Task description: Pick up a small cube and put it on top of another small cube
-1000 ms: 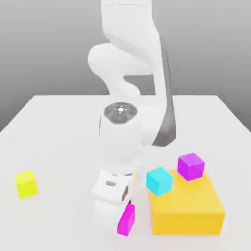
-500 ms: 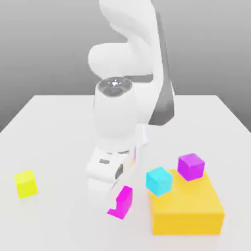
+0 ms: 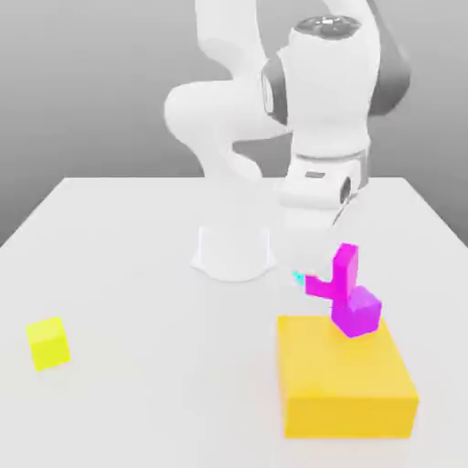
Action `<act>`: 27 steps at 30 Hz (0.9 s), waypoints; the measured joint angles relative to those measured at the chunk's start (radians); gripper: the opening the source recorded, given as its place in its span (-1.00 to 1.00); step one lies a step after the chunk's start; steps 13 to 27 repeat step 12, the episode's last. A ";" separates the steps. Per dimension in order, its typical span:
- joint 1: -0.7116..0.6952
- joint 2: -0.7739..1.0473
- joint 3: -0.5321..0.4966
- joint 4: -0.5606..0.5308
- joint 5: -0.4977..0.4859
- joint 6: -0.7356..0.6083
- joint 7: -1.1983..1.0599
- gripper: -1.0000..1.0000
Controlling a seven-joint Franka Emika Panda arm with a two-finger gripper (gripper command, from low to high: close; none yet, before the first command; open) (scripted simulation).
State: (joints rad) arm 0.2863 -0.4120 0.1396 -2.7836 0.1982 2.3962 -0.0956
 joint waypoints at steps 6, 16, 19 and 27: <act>0.021 0.035 0.111 -0.035 -0.054 0.048 0.097 -1.00; 0.015 0.140 0.131 -0.065 -0.062 0.184 0.108 1.00; 0.015 0.140 0.131 -0.065 -0.062 0.184 0.108 1.00; 0.015 0.140 0.131 -0.065 -0.062 0.184 0.108 1.00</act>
